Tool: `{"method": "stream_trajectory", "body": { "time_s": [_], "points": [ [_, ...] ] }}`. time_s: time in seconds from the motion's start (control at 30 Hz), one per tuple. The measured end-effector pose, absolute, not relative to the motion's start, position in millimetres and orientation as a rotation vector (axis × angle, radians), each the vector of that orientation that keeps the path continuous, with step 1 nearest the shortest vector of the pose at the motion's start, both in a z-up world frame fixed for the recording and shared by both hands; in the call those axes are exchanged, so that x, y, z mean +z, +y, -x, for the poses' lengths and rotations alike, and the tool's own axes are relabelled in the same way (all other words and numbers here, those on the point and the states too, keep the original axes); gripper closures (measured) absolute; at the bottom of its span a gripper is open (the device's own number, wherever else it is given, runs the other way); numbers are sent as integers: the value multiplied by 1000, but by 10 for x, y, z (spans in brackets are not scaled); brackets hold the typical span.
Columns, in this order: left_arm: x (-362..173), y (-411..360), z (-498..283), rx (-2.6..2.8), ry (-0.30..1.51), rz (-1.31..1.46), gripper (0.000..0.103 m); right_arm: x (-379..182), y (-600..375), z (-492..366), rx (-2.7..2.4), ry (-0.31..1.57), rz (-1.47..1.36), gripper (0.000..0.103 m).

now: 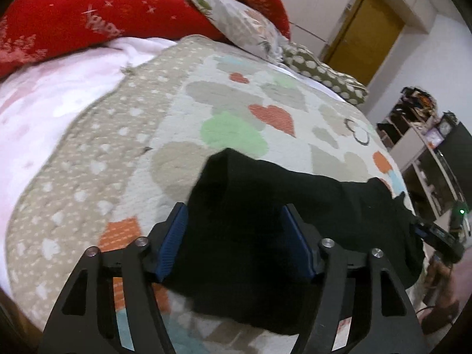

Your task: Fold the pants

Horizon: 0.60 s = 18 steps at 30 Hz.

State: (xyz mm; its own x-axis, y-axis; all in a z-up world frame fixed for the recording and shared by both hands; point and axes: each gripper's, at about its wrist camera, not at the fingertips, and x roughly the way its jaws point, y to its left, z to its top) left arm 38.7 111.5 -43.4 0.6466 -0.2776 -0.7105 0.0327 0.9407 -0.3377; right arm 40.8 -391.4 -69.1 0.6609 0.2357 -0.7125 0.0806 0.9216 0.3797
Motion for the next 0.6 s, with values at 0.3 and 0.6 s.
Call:
{"method": "stream_trajectory", "body": {
  "time_s": [0.3, 0.6],
  "points": [
    [-418, 1011, -455, -214, 876, 269, 37, -157, -4171, 232, -17, 692, -339, 90],
    [-520, 916, -577, -225, 895, 227, 50, -621, -4361, 384, -109, 834, -351, 90]
  ]
}}
